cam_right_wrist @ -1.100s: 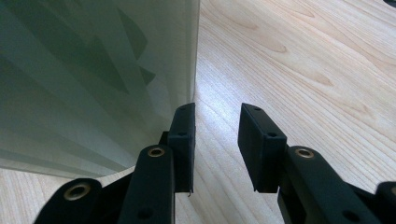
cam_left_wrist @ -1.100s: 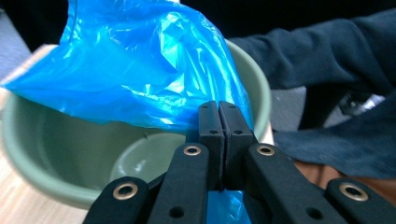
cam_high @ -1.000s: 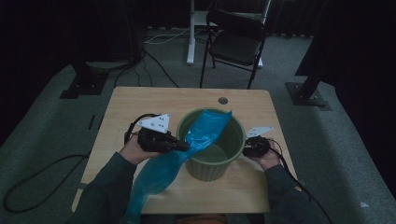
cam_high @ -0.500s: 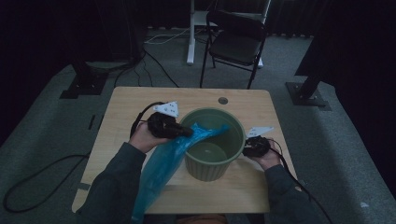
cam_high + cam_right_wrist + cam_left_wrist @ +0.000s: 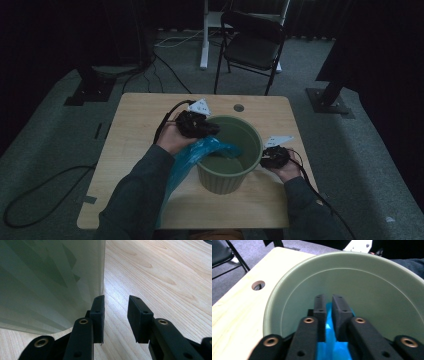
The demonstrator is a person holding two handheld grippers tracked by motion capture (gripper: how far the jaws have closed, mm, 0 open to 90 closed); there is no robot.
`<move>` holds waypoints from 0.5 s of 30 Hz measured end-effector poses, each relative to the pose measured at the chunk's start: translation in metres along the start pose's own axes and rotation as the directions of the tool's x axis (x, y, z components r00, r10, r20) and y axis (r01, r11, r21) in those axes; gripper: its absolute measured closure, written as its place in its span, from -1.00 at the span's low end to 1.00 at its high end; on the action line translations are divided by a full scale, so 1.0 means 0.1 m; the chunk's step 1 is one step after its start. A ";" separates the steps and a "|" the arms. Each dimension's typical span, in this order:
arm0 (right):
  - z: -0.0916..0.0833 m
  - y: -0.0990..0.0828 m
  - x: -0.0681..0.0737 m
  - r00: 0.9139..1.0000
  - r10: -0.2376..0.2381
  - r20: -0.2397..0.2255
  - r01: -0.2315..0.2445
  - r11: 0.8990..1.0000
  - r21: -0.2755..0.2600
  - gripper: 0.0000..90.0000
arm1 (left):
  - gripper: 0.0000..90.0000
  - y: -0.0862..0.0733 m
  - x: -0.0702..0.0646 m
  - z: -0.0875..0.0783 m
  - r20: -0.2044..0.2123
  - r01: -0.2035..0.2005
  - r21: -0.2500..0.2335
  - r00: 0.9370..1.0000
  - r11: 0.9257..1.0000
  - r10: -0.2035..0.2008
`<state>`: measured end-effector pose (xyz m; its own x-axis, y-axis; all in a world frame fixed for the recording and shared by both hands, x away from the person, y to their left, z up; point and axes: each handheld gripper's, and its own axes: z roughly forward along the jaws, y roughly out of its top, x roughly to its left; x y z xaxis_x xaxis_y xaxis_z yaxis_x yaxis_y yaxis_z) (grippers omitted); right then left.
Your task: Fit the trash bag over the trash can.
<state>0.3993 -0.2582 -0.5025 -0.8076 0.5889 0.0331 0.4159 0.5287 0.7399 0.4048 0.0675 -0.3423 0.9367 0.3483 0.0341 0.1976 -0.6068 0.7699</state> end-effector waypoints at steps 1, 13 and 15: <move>-0.01 0.00 0.00 1.000 0.004 0.000 -0.004 1.000 -0.002 0.48 | 0.71 -0.01 0.00 0.00 0.001 -0.002 -0.003 1.000 1.000 0.002; -0.02 -0.02 -0.01 1.000 0.007 0.004 -0.007 1.000 -0.001 0.48 | 0.42 -0.13 -0.05 -0.37 -0.049 0.017 -0.081 0.999 0.997 -0.021; -0.02 -0.02 -0.01 1.000 0.008 0.004 -0.008 1.000 0.000 0.48 | 0.42 -0.18 -0.05 -0.46 -0.062 0.024 -0.088 0.998 0.996 -0.029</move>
<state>0.3981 -0.2610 -0.5026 -0.8026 0.5953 0.0364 0.4221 0.5238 0.7399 0.3832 0.1099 -0.3268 0.9108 0.4097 0.0514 0.1935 -0.5334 0.8234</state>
